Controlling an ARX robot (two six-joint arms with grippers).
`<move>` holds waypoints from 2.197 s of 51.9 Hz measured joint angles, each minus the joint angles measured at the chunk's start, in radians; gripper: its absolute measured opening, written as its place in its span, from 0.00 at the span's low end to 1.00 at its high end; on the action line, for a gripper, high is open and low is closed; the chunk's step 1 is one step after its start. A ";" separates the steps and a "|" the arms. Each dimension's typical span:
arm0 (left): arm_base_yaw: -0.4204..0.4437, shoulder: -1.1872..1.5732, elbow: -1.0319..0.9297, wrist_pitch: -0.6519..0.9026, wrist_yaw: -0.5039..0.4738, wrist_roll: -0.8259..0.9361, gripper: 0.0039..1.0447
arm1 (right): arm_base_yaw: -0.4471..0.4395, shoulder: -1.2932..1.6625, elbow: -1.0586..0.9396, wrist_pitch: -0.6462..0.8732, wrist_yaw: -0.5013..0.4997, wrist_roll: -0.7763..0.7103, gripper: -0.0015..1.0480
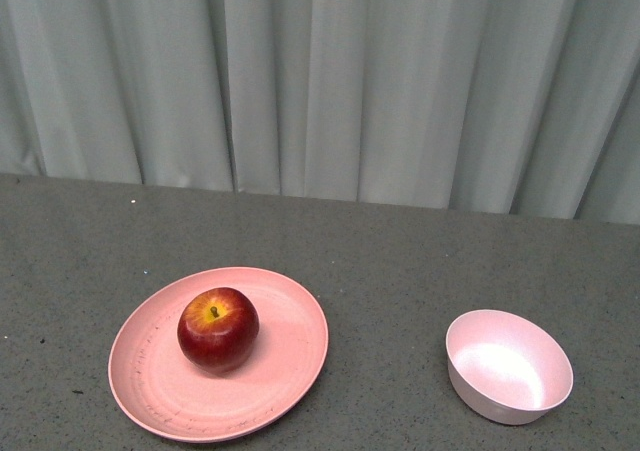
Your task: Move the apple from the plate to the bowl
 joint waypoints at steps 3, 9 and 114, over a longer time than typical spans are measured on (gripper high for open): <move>0.000 0.000 0.000 0.000 0.000 0.000 0.94 | 0.000 0.000 0.000 0.000 0.000 0.000 0.91; 0.000 0.000 0.000 0.000 0.000 0.000 0.94 | 0.000 0.000 0.000 0.000 0.000 0.000 0.91; 0.000 0.000 0.000 0.000 0.000 0.000 0.94 | 0.000 0.000 0.000 0.000 0.000 0.000 0.91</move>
